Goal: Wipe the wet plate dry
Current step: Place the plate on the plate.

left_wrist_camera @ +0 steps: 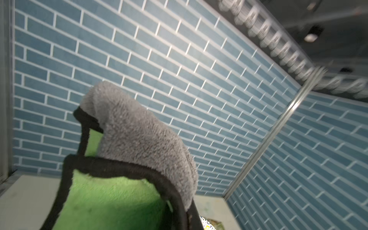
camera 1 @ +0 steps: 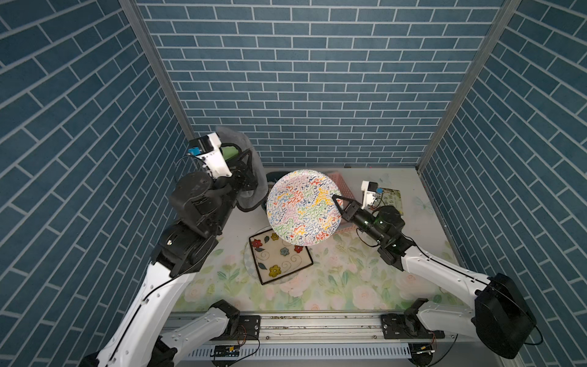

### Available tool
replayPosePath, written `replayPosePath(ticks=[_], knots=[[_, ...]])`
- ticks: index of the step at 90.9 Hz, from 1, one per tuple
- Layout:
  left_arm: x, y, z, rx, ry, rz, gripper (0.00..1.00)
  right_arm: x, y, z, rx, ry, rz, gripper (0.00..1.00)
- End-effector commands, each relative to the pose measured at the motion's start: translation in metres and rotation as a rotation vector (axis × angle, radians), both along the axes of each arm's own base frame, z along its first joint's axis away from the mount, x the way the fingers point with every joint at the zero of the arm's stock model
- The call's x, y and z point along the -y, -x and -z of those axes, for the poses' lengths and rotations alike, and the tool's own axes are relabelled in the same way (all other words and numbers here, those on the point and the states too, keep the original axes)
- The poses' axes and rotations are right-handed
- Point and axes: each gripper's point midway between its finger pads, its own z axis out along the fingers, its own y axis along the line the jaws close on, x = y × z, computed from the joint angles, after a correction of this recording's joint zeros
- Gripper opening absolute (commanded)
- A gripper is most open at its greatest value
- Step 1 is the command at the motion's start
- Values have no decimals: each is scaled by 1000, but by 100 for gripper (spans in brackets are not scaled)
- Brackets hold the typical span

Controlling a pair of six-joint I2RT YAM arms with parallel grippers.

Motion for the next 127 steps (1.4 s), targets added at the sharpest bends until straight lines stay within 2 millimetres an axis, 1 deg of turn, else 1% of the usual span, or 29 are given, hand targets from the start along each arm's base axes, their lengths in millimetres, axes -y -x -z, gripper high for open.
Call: replayPosePath(ticks=[1, 8, 13, 18, 29, 35, 38, 40, 48, 51, 56, 63, 67, 77, 87, 93, 101, 110, 127], knots=[[-7, -5, 26, -68, -103, -50, 0, -19, 5, 4, 39, 39, -16, 0], [-2, -10, 37, -92, -109, -37, 0, -38, 8, 16, 19, 66, -55, 0], [2, -13, 42, -104, -106, -21, 0, -55, 12, 25, 6, 85, -100, 0], [7, -15, 47, -113, -101, -4, 0, -67, 15, 33, 0, 100, -125, 0], [13, -18, 58, -136, -95, 21, 0, -85, 15, 49, -20, 120, -146, 0], [16, -20, 66, -153, -95, 32, 0, -97, 17, 62, -41, 142, -171, 0], [17, -21, 69, -159, -94, 37, 0, -102, 18, 64, -43, 147, -180, 0], [18, -21, 71, -165, -96, 42, 0, -106, 18, 71, -52, 159, -185, 0], [20, -21, 73, -169, -94, 48, 0, -116, 20, 89, -80, 196, -202, 0], [19, -21, 73, -169, -93, 50, 0, -119, 20, 94, -88, 208, -204, 0], [19, -20, 72, -165, -90, 52, 0, -123, 22, 109, -107, 243, -212, 0], [19, -19, 70, -157, -85, 58, 0, -128, 24, 125, -121, 297, -224, 0], [19, -19, 69, -156, -83, 60, 0, -130, 26, 134, -126, 331, -227, 0], [20, -20, 71, -158, -83, 63, 0, -126, 27, 161, -152, 417, -219, 0], [21, -21, 73, -164, -82, 66, 0, -115, 26, 190, -184, 519, -190, 0], [22, -21, 75, -166, -82, 68, 0, -103, 23, 209, -211, 606, -149, 0], [21, -22, 77, -170, -84, 65, 0, -92, 22, 229, -229, 696, -127, 8], [21, -22, 78, -172, -80, 67, 0, -87, 21, 241, -232, 765, -119, 14], [23, -23, 81, -180, -74, 69, 0, -83, 19, 251, -218, 851, -112, 21]])
